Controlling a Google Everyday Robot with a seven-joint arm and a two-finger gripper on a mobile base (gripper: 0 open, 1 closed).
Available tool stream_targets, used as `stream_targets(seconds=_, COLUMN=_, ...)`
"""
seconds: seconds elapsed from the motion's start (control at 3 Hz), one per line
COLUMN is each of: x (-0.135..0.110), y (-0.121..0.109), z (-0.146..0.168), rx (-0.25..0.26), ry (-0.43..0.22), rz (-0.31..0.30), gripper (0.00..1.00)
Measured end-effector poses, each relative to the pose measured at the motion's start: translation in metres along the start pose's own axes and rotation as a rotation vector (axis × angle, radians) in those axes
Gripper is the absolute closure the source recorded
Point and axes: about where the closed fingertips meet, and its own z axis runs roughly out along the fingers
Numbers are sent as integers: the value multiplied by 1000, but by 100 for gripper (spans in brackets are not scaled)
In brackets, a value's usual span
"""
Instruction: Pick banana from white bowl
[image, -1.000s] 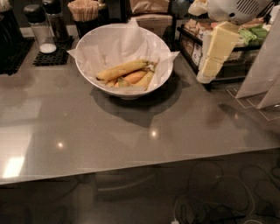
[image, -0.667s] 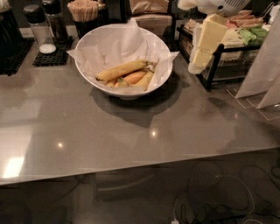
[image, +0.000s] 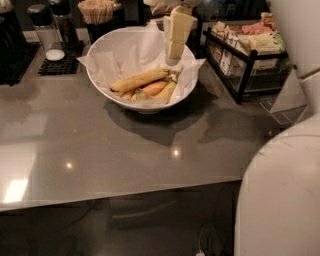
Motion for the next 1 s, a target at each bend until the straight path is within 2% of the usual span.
stream_targets(seconds=0.33, x=-12, y=-15, z=5, rx=35, ry=-20, rz=-13, gripper=0)
stream_targets(seconds=0.67, x=2, y=-17, z=16, rx=51, ry=-88, rz=2, gripper=0)
stream_targets(seconds=1.0, x=-1, y=-26, z=47, rx=12, ry=-189, rz=-36, gripper=0)
